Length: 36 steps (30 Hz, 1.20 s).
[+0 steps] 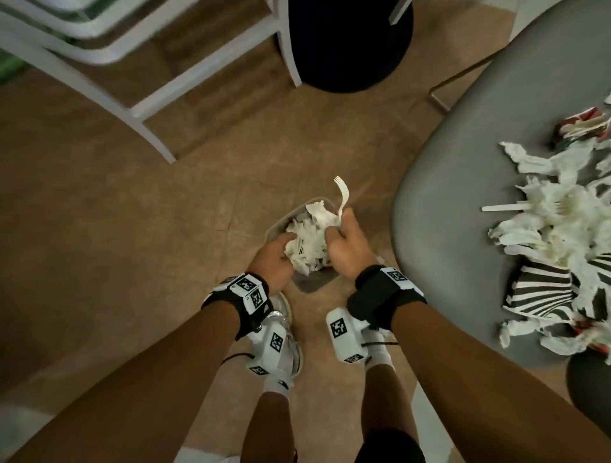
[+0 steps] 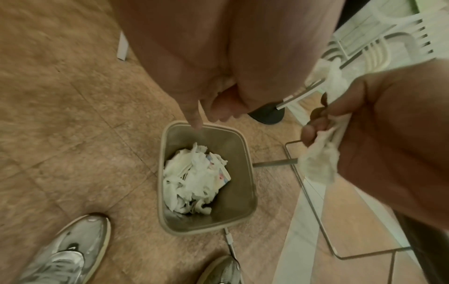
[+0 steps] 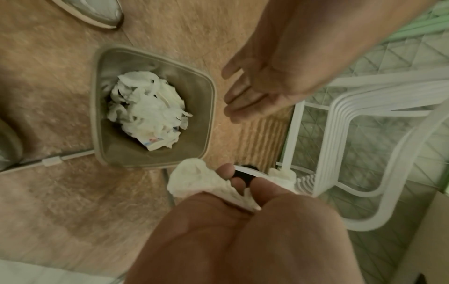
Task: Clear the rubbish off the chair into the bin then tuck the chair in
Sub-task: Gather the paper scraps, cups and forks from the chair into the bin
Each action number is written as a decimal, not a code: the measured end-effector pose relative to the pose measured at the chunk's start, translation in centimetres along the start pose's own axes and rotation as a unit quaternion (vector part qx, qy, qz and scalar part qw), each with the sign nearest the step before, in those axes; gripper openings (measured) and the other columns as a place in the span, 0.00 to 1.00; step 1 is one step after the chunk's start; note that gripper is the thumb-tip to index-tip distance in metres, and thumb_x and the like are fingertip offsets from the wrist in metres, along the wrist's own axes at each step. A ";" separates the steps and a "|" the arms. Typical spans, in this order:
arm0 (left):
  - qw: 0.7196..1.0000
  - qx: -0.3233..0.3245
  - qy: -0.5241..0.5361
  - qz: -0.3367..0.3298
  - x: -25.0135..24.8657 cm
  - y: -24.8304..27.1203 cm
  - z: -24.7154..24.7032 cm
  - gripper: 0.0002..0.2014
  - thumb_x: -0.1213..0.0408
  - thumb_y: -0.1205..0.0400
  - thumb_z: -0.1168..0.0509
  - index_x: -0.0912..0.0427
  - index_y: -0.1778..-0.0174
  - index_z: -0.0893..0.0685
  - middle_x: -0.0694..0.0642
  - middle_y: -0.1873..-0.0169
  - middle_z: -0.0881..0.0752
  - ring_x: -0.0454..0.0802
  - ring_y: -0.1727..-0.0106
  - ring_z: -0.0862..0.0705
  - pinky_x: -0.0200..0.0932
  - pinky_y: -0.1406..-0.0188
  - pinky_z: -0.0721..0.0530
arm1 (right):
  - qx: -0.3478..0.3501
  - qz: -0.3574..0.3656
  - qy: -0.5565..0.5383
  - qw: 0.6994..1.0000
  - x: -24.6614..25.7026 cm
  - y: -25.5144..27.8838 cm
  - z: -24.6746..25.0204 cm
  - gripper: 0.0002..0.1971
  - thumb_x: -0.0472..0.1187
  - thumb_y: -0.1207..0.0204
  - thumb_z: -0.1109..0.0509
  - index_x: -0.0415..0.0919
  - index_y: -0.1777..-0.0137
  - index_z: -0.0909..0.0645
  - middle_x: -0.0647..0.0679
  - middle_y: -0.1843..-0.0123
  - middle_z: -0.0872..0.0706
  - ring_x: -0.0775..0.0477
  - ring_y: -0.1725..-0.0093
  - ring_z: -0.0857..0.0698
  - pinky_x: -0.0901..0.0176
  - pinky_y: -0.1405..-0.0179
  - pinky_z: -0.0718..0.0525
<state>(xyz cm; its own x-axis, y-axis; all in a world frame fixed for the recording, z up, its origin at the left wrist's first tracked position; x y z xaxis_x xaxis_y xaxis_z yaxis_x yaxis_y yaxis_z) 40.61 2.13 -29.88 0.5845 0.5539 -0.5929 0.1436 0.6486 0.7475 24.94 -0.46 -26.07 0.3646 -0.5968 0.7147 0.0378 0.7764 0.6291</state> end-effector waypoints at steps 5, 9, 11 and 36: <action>0.997 -0.073 0.015 0.002 -1.5 0.7 3.1 0.20 0.73 0.18 0.40 0.60 0.29 0.19 0.55 0.36 0.15 0.53 0.34 0.18 0.44 0.32 0.23 | 0.045 -0.023 0.020 0.999 -2.0 -0.9 -2.4 0.17 0.37 0.17 0.38 0.44 0.29 0.28 0.44 0.32 0.19 0.41 0.32 0.21 0.42 0.27 0.24; 0.996 -0.083 0.001 0.043 -0.7 0.6 4.1 0.24 0.74 0.17 0.42 0.59 0.23 0.25 0.57 0.26 0.21 0.53 0.25 0.23 0.41 0.29 0.28 | 0.112 -0.101 0.134 0.979 -5.8 -0.5 -2.7 0.37 0.43 0.19 0.34 0.47 0.12 0.47 0.43 0.15 0.36 0.37 0.19 0.31 0.50 0.22 0.32; 0.996 -0.082 -0.001 0.042 -1.3 0.6 4.2 0.24 0.75 0.17 0.42 0.61 0.23 0.26 0.57 0.25 0.22 0.53 0.24 0.24 0.41 0.29 0.28 | 0.114 -0.120 0.138 0.977 -6.7 -0.1 -1.9 0.39 0.45 0.18 0.34 0.49 0.12 0.50 0.45 0.15 0.34 0.37 0.20 0.29 0.54 0.26 0.31; 0.917 0.062 -0.326 -0.220 -34.5 -1.9 -23.4 0.22 0.60 0.24 0.30 0.55 0.33 0.22 0.56 0.38 0.21 0.56 0.38 0.20 0.51 0.35 0.20 | -0.149 -0.032 -0.053 0.987 -5.6 2.3 39.5 0.10 0.38 0.22 0.39 0.52 0.51 0.18 0.49 0.54 0.09 0.44 0.52 0.10 0.48 0.44 0.13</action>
<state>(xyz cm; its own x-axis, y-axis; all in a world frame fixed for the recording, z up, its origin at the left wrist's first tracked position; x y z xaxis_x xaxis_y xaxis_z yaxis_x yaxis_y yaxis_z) 1.50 -6.03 -17.88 0.7954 -0.2037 -0.5709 0.5464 0.6485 0.5299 -13.75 -3.30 -16.53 0.2532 -0.6520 0.7147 0.3345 0.7522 0.5677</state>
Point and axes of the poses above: each hand's wrist, its own y-axis away from the middle knuckle, its own z-axis out of the back of the hand, x = y × z, the point moved 8 cm from there along -y, towards the middle knuckle
